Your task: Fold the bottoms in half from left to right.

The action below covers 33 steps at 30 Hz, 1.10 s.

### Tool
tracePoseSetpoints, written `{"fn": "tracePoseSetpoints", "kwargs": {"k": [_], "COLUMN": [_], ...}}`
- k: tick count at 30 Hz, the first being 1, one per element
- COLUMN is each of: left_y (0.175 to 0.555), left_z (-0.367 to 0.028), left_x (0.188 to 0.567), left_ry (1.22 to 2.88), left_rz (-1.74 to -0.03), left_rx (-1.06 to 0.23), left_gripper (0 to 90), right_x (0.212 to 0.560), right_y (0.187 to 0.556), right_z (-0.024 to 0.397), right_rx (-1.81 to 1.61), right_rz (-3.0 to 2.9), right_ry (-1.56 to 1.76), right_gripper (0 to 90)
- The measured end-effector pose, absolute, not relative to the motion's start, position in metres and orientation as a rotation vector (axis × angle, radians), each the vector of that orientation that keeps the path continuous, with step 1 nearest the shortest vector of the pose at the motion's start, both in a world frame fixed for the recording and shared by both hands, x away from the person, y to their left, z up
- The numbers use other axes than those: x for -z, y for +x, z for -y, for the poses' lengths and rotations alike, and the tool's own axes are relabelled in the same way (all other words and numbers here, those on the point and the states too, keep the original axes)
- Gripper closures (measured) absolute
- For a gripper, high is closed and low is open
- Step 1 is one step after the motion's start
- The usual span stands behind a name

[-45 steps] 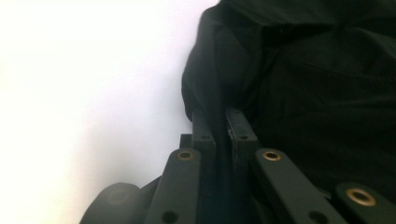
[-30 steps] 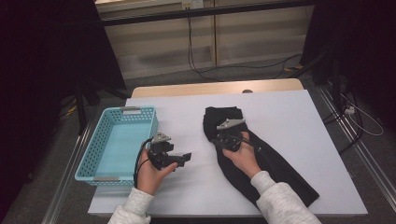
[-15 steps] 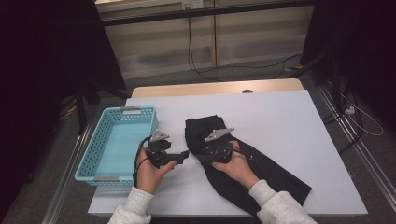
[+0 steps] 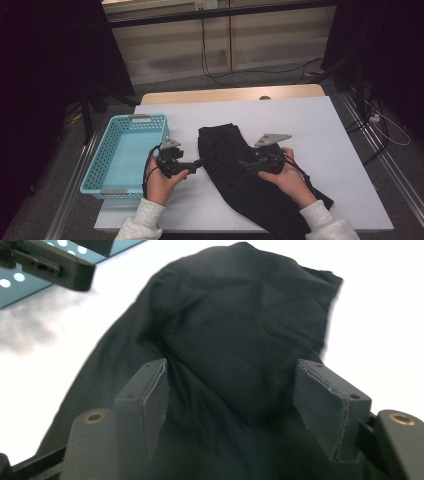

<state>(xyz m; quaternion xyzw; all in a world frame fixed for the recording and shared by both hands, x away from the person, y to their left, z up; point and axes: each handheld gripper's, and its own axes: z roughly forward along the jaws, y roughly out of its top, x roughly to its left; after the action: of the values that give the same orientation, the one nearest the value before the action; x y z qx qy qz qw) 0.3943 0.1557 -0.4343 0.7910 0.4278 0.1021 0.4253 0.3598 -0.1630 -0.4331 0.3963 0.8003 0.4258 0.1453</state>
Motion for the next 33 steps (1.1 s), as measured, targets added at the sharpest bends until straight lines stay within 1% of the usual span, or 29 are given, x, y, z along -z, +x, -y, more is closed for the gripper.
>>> {"fn": "tracePoseSetpoints", "kwargs": {"k": [5,15,19,23,24,26,28,30,33], "left_y": [0.396,0.403,0.406,0.409,0.410,0.411,0.412,0.413,0.414], "left_z": [-0.151,-0.142,-0.138,-0.134,-0.133,-0.131,-0.128,-0.125,-0.122], "left_x": [0.433,0.431,0.432,0.433,0.433,0.433,0.433,0.433,0.432], "left_ry": [1.983,1.990,1.987,1.987,1.986,1.996,1.994,2.003,2.007], "left_rz": [-1.062,-1.032,-1.031,-1.029,-1.029,-1.021,-1.017,-1.000,-0.985], "left_rx": [-0.249,-0.249,-0.240,-0.229,-0.230,-0.239,-0.228,-0.226,-0.217], "left_gripper": [13.7,13.7,13.8,13.8,13.8,13.8,13.8,13.8,13.7], "right_x": [0.437,0.442,0.444,0.449,0.451,0.453,0.454,0.456,0.458], "right_y": [0.350,0.333,0.325,0.317,0.315,0.310,0.306,0.301,0.295], "right_z": [0.185,0.225,0.244,0.258,0.262,0.267,0.272,0.276,0.285], "right_rx": [-1.188,-1.147,-1.121,-1.066,-1.066,-1.055,-1.045,-1.039,-1.030], "right_rz": [-2.288,-2.219,-2.171,-2.152,-2.148,-2.147,-2.154,-2.152,-2.124], "right_ry": [1.198,1.286,1.360,1.394,1.400,1.412,1.421,1.427,1.462], "right_gripper": [27.6,27.0,24.4,24.8,25.3,30.1,30.7,34.3,35.5]}}
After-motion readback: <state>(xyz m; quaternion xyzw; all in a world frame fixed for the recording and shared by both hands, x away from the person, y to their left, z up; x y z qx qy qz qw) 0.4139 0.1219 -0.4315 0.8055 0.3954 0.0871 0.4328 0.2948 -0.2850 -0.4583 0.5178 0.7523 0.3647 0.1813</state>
